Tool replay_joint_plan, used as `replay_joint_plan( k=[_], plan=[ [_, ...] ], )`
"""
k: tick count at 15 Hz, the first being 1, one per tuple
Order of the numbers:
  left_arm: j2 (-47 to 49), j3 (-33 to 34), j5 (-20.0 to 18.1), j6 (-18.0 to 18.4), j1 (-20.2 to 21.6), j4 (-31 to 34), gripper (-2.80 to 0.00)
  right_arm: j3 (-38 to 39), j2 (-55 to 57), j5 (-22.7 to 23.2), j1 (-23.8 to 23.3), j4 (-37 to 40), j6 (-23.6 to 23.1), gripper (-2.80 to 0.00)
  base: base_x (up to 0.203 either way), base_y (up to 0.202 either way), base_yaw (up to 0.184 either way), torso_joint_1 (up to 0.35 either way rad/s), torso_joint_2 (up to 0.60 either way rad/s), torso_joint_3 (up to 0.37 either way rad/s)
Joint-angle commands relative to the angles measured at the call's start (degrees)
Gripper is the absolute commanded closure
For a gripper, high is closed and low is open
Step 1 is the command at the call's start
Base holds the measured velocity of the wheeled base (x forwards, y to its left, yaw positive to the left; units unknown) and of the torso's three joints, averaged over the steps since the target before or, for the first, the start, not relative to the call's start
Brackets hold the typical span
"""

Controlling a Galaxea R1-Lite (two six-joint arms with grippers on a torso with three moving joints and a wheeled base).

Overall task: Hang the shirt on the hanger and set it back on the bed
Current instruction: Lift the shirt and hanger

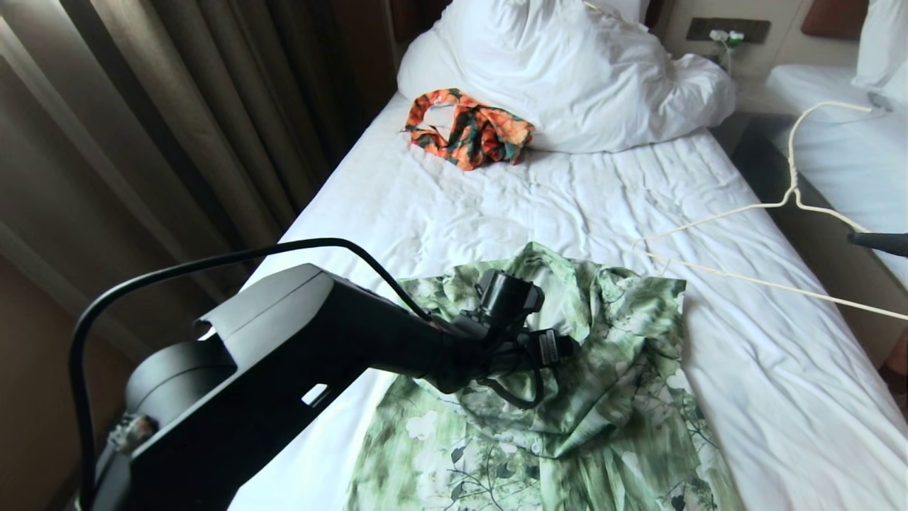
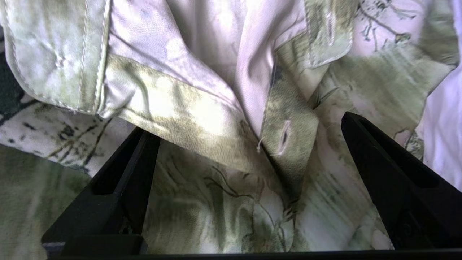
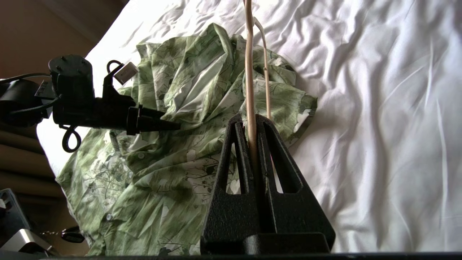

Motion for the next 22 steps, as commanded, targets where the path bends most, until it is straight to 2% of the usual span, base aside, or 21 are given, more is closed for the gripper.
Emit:
replay_joint_plan(
  k=[1, 4, 9, 11, 17, 22],
  plan=[
    [0.3, -0.2, 0.0, -0.2, 0.0, 0.9, -2.80, -0.3, 0.1, 0.4, -0.1, 0.0, -0.1, 0.00, 0.000, 0.000, 0.000, 0.000, 0.00, 0.000],
    [0.7, -3.3, 0.1, -0.3, 0.6, 1.5, -2.80, 0.2, 0.3, 0.4, 0.2, 0.1, 0.0, 0.00, 0.000, 0.000, 0.000, 0.000, 0.00, 0.000],
    [4.6, -13.9, -0.1, -2.7, 2.9, 9.6, -2.80, -0.5, 0.5, 0.4, 0.3, 0.0, -0.1, 0.00, 0.000, 0.000, 0.000, 0.000, 0.00, 0.000],
    [4.6, -16.2, -0.1, -4.3, 3.6, 12.0, -2.80, -0.8, 0.6, 0.3, 0.3, 0.0, -0.1, 0.00, 0.000, 0.000, 0.000, 0.000, 0.00, 0.000],
    [2.3, -17.5, -0.1, -4.5, 3.3, 11.9, -2.80, -0.8, 1.0, 0.3, 0.5, 0.0, -0.1, 0.00, 0.000, 0.000, 0.000, 0.000, 0.00, 0.000],
    [4.4, -14.0, 0.4, -2.6, 3.6, 11.8, -2.80, -0.8, 1.0, 0.3, 0.9, 0.0, -0.1, 0.00, 0.000, 0.000, 0.000, 0.000, 0.00, 0.000]
  ],
)
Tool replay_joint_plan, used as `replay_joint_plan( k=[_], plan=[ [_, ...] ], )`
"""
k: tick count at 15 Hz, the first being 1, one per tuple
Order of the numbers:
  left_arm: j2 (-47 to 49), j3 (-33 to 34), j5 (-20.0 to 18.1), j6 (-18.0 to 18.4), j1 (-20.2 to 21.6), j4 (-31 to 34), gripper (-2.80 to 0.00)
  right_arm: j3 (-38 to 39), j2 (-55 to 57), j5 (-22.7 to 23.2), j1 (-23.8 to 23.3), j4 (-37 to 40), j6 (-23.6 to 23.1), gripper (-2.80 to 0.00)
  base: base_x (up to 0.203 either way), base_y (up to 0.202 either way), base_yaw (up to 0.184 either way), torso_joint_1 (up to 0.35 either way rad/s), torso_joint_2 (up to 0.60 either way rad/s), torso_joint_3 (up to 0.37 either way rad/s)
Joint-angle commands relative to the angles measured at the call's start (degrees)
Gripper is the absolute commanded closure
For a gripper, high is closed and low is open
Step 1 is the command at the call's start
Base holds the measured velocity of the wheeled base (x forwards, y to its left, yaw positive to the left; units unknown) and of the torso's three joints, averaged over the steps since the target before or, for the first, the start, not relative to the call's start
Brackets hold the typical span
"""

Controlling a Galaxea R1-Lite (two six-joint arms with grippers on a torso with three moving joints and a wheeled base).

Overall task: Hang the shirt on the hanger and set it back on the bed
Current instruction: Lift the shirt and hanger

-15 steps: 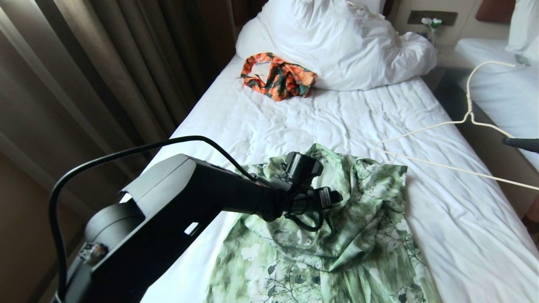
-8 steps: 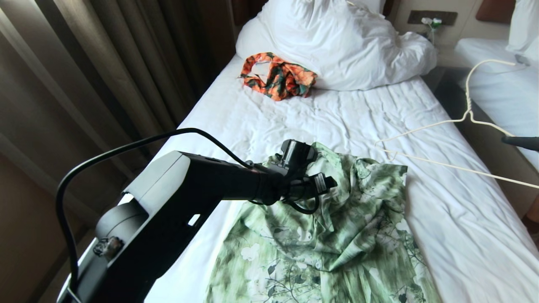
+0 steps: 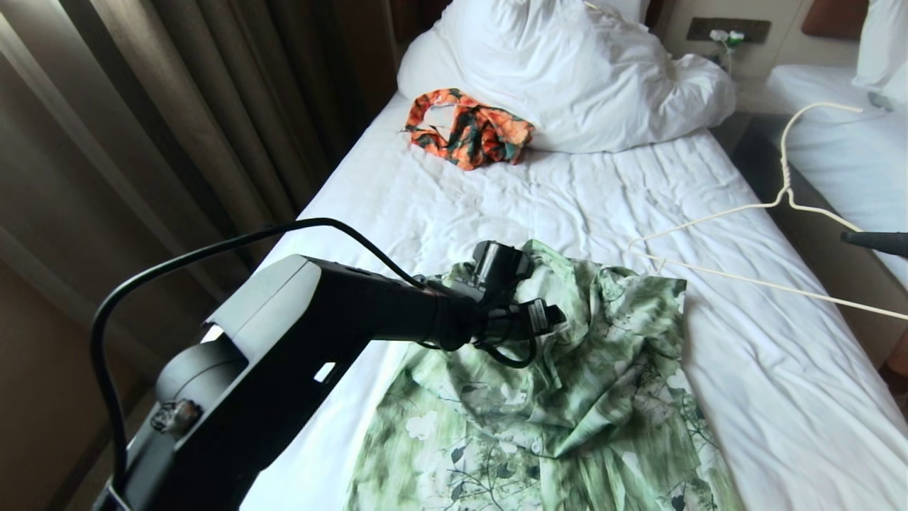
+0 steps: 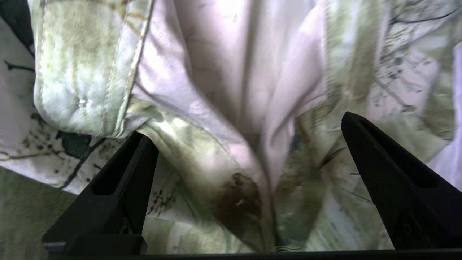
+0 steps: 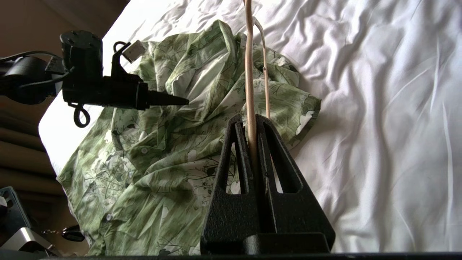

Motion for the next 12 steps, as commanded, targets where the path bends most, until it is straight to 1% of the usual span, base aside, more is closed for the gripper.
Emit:
replay_joint_plan(
  k=[1, 5, 7, 10, 11, 12],
  plan=[
    [0.8, 1.0, 0.0, 0.0, 0.2, -0.2, -2.80, 0.0, 0.0, 0.4, 0.0, 0.0, -0.1, 0.00, 0.000, 0.000, 0.000, 0.000, 0.00, 0.000],
    [0.6, 0.0, 0.0, -0.1, 0.4, -0.5, -2.80, 0.0, 0.0, 0.4, 0.0, 0.0, -0.1, 0.00, 0.000, 0.000, 0.000, 0.000, 0.00, 0.000],
    [1.3, -1.4, -0.1, -0.3, 1.2, -1.9, -2.80, 0.0, 0.0, 0.4, 0.0, 0.0, -0.1, 0.00, 0.000, 0.000, 0.000, 0.000, 0.00, 0.000],
    [2.5, -1.8, 0.1, -0.3, 1.9, -2.1, -2.80, -0.1, 0.0, 0.4, 0.1, 0.0, -0.1, 0.00, 0.000, 0.000, 0.000, 0.000, 0.00, 0.000],
    [2.5, -1.9, 0.1, -0.2, 2.0, -2.1, 0.00, -0.1, 0.0, 0.4, 0.1, 0.0, -0.1, 0.00, 0.000, 0.000, 0.000, 0.000, 0.00, 0.000],
    [2.5, -1.9, 0.1, -0.1, 2.2, -2.2, 0.00, -0.1, 0.0, 0.4, 0.1, 0.0, -0.1, 0.00, 0.000, 0.000, 0.000, 0.000, 0.00, 0.000]
  ],
)
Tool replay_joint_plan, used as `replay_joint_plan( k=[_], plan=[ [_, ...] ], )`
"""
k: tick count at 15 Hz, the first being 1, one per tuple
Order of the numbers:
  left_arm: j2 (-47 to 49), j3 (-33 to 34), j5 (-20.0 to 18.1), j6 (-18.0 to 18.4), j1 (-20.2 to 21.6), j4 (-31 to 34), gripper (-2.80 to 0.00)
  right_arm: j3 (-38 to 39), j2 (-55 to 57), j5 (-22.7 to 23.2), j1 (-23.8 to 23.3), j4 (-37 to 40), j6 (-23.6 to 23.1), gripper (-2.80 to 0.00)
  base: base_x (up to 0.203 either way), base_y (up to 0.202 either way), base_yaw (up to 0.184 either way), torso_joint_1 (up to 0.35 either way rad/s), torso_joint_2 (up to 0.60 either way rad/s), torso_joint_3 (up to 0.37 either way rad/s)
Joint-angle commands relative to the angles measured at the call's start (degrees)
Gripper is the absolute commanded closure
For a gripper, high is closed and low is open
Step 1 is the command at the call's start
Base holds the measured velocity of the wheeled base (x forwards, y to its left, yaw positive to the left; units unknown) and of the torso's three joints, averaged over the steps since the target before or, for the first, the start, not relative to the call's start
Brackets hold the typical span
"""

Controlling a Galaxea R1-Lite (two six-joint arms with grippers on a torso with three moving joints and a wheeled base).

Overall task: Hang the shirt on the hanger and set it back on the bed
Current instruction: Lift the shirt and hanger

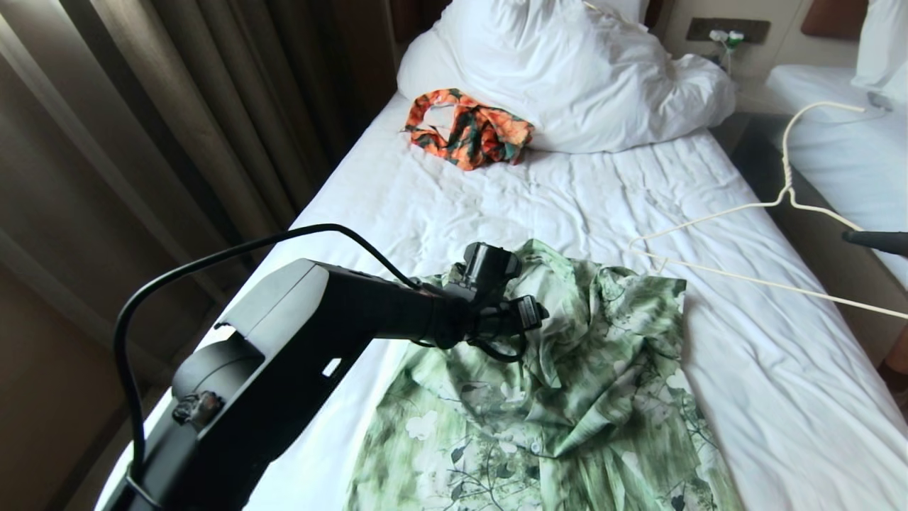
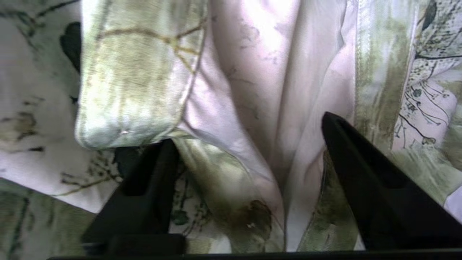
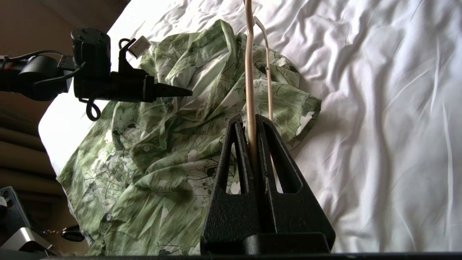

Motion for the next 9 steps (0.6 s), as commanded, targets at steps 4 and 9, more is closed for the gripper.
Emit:
replay_joint_plan(
  k=[4, 9],
  plan=[
    [-0.9, -0.3, 0.2, -0.1, 0.2, -0.1, 0.00, 0.0, 0.0, 0.4, 0.3, 0.0, 0.0, 0.00, 0.000, 0.000, 0.000, 0.000, 0.00, 0.000],
    [-3.4, 0.7, 1.2, 0.0, 0.1, -0.1, 0.00, 0.0, 0.4, 0.4, 1.0, 0.1, 0.1, 0.00, 0.000, 0.000, 0.000, 0.000, 0.00, 0.000]
  ],
)
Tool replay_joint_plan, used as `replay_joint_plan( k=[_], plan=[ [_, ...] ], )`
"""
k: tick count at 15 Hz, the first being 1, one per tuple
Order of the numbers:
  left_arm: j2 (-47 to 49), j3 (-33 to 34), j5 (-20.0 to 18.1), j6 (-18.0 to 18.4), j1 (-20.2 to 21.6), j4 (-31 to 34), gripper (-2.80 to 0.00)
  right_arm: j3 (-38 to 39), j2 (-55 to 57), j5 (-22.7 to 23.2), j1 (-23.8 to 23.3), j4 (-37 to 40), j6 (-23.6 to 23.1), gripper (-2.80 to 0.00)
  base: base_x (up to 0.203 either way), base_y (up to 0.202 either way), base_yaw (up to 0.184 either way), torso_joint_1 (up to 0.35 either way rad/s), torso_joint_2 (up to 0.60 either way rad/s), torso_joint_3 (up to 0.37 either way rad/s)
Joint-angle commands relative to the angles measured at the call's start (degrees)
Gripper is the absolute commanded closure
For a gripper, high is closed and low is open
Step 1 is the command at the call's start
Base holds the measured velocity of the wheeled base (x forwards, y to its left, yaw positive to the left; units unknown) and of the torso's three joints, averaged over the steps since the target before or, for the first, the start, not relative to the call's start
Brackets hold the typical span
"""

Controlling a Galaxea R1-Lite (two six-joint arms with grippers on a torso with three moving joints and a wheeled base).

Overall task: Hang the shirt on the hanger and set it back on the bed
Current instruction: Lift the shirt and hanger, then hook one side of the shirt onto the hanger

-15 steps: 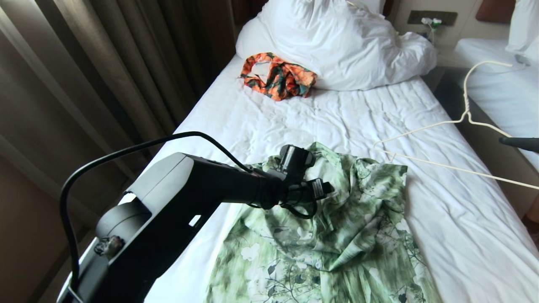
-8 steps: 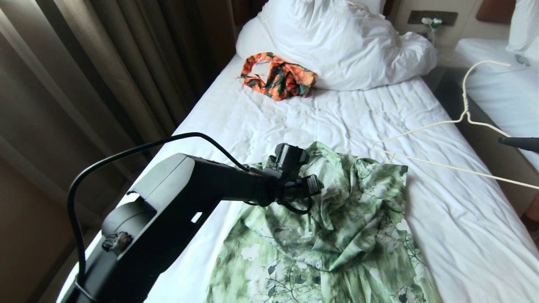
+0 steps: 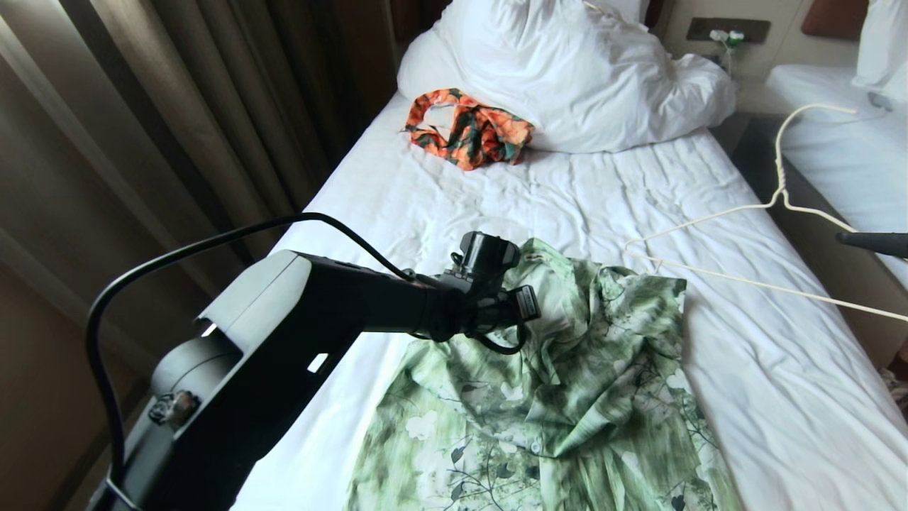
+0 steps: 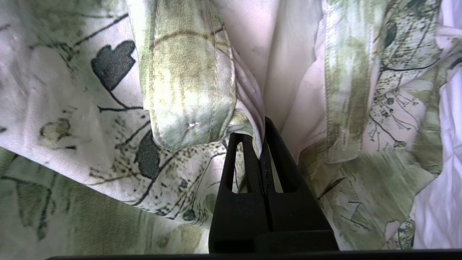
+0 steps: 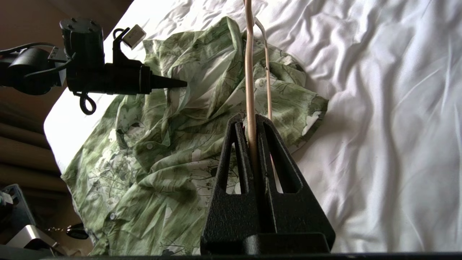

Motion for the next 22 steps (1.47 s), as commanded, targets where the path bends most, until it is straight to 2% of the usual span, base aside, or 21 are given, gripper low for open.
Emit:
replay_joint_plan(
  k=[1, 4, 8, 11, 13, 17, 22],
  plan=[
    [-1.7, 0.0, 0.0, 0.2, 0.0, 0.0, 0.00, 0.0, 0.2, 0.4, 0.8, 0.3, 0.0, 0.00, 0.000, 0.000, 0.000, 0.000, 0.00, 0.000],
    [-7.1, 1.9, 0.0, 0.6, -0.6, 0.4, 0.00, 0.5, -0.2, -0.8, 3.0, 3.0, 0.9, 0.00, 0.000, 0.000, 0.000, 0.000, 0.00, 0.000],
    [-14.5, 3.5, 2.0, 0.7, -4.8, 3.8, 0.00, 2.4, 0.1, -9.8, 10.5, 4.9, 1.3, 0.00, 0.000, 0.000, 0.000, 0.000, 0.00, 0.000],
    [-16.8, 3.6, 3.5, 0.8, -6.3, 6.4, 0.00, 4.5, 0.3, -11.4, 14.8, 4.8, 3.3, 0.00, 0.000, 0.000, 0.000, 0.000, 0.00, 0.000],
    [-17.7, 5.4, 5.4, 1.0, -6.4, 7.3, 0.00, 4.6, -0.1, -11.5, 17.9, 4.5, 6.5, 0.00, 0.000, 0.000, 0.000, 0.000, 0.00, 0.000],
    [-17.1, 6.6, 5.6, 2.5, -6.0, 7.2, 0.00, 3.6, -4.9, -10.3, 17.8, 4.4, 9.0, 0.00, 0.000, 0.000, 0.000, 0.000, 0.00, 0.000],
    [-16.9, 6.5, 5.6, 2.5, -5.3, 7.2, 0.00, 3.6, -8.9, -7.4, 18.0, 4.5, 12.9, 0.00, 0.000, 0.000, 0.000, 0.000, 0.00, 0.000]
  ],
)
